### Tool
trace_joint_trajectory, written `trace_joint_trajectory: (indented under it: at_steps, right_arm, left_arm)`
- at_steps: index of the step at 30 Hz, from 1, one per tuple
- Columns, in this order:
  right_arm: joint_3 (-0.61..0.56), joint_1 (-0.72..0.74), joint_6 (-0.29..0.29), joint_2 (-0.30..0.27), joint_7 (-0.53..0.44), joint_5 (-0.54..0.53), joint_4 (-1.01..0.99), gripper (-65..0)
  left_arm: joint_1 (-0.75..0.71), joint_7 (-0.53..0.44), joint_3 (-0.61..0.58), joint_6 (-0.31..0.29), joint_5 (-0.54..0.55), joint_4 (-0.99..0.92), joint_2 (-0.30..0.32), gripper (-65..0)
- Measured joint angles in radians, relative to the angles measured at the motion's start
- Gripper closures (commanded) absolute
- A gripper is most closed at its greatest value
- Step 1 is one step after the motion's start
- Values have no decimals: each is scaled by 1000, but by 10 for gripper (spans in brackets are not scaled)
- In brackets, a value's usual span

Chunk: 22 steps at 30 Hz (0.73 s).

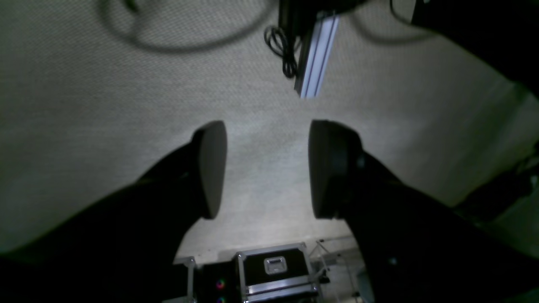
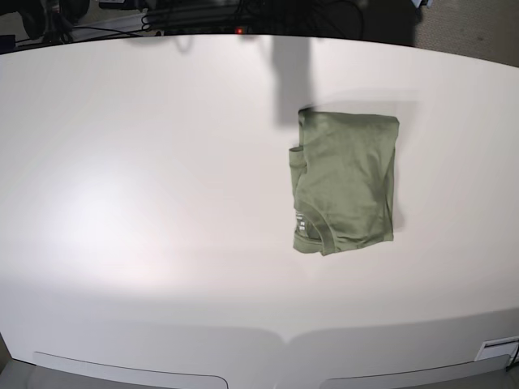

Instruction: Fold the T-shirt properly

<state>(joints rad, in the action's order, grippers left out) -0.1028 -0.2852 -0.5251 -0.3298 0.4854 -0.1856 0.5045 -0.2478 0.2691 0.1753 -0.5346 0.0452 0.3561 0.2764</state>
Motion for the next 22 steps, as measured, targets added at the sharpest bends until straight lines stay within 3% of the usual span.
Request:
trace_joint_trajectory:
  at_steps: [5, 14, 18, 22]
  right_arm:
    - [-131, 87, 24, 0, -4, -2, -1, -299]
    - [-337, 124, 39, 0, -7, -7, 6, -299]
    - [-375, 119, 40, 0, -11, -7, 19, -299]
    - [-377, 119, 42, 0, 1, -34, 47, -299]
  left_arm:
    - [10, 55, 0, 0, 0, 30, 3, -305]
    - [6, 47, 0, 0, -48, 64, -2, -305]
    - [3, 48, 0, 15, -56, 63, -37, -305]
    - [5, 45, 0, 18, -134, 65, -90, -305]
